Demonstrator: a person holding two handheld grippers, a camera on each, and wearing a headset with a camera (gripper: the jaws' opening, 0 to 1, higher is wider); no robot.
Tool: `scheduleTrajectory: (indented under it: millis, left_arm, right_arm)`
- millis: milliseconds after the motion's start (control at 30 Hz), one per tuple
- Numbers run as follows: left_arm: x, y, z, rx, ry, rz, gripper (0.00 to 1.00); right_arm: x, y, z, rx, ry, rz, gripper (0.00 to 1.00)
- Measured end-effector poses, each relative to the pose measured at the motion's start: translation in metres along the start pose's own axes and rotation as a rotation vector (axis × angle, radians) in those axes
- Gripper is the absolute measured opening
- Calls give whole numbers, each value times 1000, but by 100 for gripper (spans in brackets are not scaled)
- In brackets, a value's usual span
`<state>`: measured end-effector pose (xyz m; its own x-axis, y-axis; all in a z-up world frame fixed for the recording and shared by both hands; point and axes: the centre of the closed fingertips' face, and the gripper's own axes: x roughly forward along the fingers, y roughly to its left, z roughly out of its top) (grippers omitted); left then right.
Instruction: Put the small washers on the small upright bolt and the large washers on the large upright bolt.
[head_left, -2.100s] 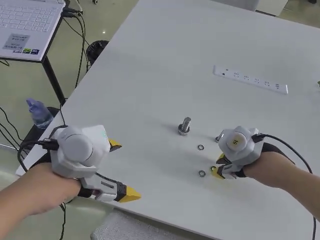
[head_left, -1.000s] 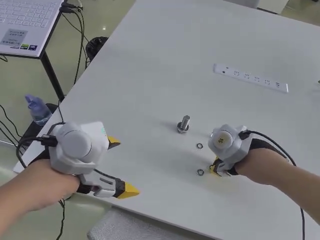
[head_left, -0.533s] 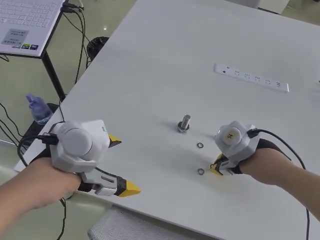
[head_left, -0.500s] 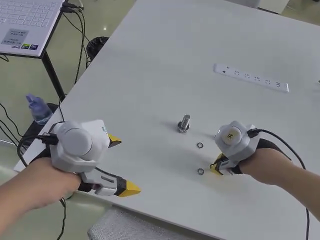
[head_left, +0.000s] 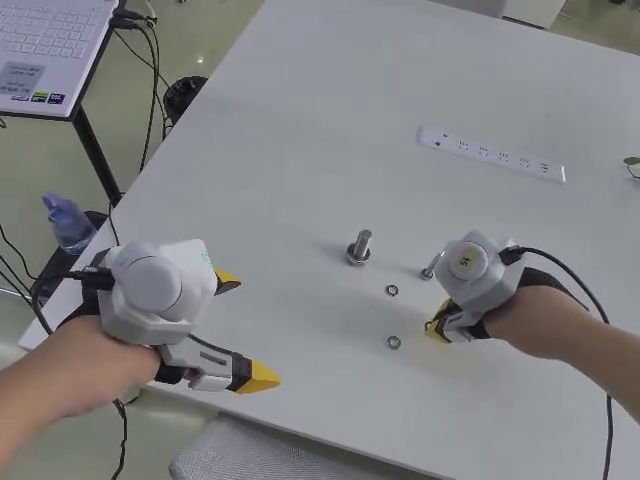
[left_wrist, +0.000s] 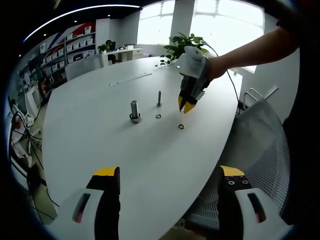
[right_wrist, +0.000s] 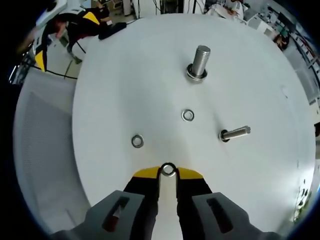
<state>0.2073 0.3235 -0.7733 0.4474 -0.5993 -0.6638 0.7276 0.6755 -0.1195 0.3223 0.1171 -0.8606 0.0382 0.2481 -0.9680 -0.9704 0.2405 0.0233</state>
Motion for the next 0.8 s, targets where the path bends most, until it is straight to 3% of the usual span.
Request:
scheduleTrajectory:
  millis: [367, 600, 800]
  left_arm:
    - [4, 0, 3, 0, -11, -2, 81]
    - [5, 2, 5, 17, -8, -4, 82]
    - [4, 3, 4, 30, 4, -2, 82]
  right_arm:
    - [-17, -20, -7, -18, 14, -27, 13]
    - [-32, -36, 3, 13, -22, -26, 13]
    - [-34, -50, 9, 13, -35, -35, 13]
